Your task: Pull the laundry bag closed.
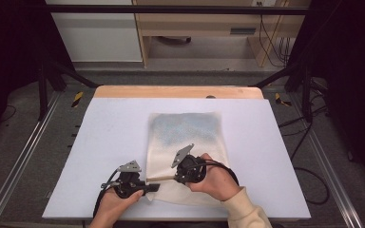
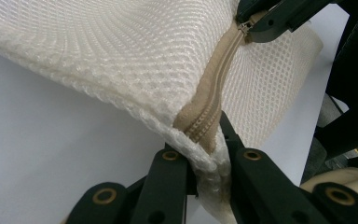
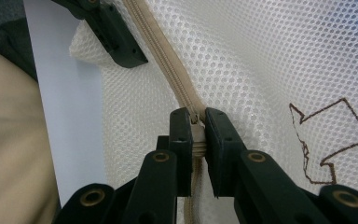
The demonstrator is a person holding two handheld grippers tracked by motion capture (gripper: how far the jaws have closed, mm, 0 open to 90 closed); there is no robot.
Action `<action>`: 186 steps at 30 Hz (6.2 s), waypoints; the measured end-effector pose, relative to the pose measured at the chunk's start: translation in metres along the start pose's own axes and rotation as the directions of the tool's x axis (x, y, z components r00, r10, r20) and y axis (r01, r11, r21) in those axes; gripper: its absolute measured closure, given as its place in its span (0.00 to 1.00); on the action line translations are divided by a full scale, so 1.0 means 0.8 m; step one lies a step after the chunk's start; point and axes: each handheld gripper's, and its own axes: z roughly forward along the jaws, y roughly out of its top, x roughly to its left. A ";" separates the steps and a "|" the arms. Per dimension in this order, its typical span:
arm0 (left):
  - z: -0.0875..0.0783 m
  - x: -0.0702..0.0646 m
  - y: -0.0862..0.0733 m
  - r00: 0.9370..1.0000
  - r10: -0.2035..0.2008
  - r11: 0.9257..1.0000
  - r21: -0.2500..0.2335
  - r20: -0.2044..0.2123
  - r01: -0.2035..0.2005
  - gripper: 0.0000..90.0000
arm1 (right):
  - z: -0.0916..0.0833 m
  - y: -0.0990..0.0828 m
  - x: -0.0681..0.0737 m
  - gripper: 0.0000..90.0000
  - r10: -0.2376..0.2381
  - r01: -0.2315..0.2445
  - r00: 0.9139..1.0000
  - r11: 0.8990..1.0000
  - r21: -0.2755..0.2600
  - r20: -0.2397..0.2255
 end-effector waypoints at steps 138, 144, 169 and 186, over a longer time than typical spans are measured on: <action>-0.001 -0.004 0.002 1.000 0.028 1.000 0.008 -0.008 -0.028 0.94 | -0.046 -0.084 -0.006 0.91 0.132 -0.129 0.990 0.990 -0.051 0.055; -0.001 -0.003 0.002 1.000 0.025 1.000 0.008 -0.005 -0.025 0.94 | -0.048 -0.088 -0.006 0.91 0.132 -0.129 0.989 0.991 -0.047 0.061; -0.002 -0.002 0.003 1.000 0.027 1.000 0.003 -0.003 -0.027 0.94 | -0.060 -0.114 -0.008 0.91 0.185 -0.180 0.980 0.981 -0.068 0.075; -0.004 0.000 0.003 1.000 0.021 1.000 -0.001 -0.010 -0.021 0.94 | -0.071 -0.135 -0.010 0.91 0.224 -0.216 0.969 0.973 -0.082 0.103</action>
